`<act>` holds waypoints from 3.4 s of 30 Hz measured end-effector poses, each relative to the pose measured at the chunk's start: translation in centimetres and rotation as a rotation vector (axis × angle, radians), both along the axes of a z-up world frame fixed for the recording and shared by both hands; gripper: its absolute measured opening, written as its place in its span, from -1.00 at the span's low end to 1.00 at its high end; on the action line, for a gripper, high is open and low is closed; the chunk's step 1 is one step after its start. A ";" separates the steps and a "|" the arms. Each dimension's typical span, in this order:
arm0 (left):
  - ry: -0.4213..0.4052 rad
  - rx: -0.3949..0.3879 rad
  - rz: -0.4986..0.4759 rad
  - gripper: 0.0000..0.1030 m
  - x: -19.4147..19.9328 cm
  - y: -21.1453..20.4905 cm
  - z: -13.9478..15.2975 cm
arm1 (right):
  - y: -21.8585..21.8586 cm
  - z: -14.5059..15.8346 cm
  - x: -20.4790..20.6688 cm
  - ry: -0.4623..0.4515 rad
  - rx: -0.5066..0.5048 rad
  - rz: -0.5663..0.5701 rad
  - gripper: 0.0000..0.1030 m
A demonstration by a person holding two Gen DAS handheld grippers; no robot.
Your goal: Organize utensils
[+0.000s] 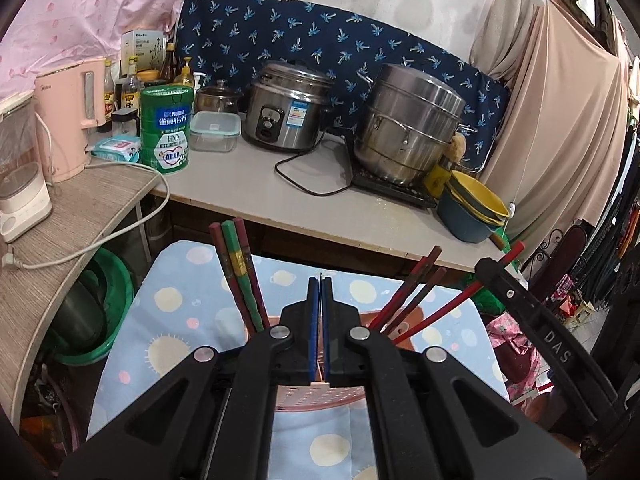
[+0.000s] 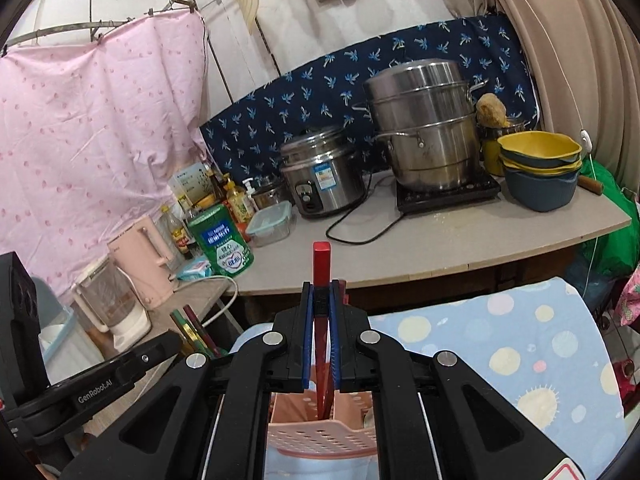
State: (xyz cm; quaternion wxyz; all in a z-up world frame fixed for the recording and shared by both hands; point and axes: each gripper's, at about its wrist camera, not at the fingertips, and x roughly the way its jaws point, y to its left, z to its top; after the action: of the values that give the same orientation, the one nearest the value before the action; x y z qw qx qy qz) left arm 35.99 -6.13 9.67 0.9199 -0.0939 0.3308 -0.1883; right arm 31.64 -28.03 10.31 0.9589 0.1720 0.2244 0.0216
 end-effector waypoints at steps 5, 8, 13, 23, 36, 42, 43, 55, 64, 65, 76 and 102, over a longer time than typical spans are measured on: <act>0.008 0.007 0.008 -0.96 0.2 0.0 -0.9 | 0.6 -0.9 0.3 0.026 -0.019 0.018 -0.85; 0.024 0.001 0.014 -0.53 0.3 0.1 -1.2 | 0.8 -1.2 0.0 0.028 -0.029 0.009 -0.69; 0.012 0.011 0.040 -0.19 -0.5 0.4 -1.3 | 0.6 -1.2 -0.9 0.026 -0.022 0.001 -0.40; -0.012 0.076 0.042 -0.10 -3.4 0.1 -1.5 | 1.3 -1.5 -3.7 0.052 -0.047 0.025 -0.29; -0.073 0.259 0.115 0.20 -9.4 -0.3 -2.1 | 4.1 -2.9 -9.3 0.108 -0.194 0.038 -0.24; -0.080 0.323 0.157 0.35 -12.1 0.2 -2.8 | 5.0 -3.2 -12.0 0.125 -0.234 0.024 -0.18; -0.080 0.332 0.165 0.37 -12.6 0.3 -2.9 | 5.1 -3.3 -12.4 0.128 -0.238 0.023 -0.18; -0.089 0.382 0.188 0.78 -16.8 1.0 -4.1 | 6.0 -4.2 -16.5 0.160 -0.227 0.025 0.01; -0.055 0.382 0.181 0.86 -18.4 1.2 -5.1 | 5.8 -5.0 -18.6 0.174 -0.215 -0.008 0.30; -0.051 0.383 0.182 0.86 -18.5 1.2 -5.3 | 5.7 -5.2 -18.7 0.178 -0.215 -0.011 0.37; -0.024 0.397 0.206 0.87 -19.2 1.4 -6.5 | 5.5 -6.0 -19.5 0.194 -0.242 -0.029 0.84; -0.007 0.398 0.210 0.87 -19.3 1.4 -7.4 | 5.3 -7.3 -19.7 0.233 -0.272 -0.054 0.88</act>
State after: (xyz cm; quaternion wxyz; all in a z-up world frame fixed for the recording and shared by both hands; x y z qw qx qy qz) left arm 16.64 -4.77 2.26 0.9361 0.0561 0.3466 -0.0231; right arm 11.94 -22.69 2.96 0.9412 0.0480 0.3299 -0.0549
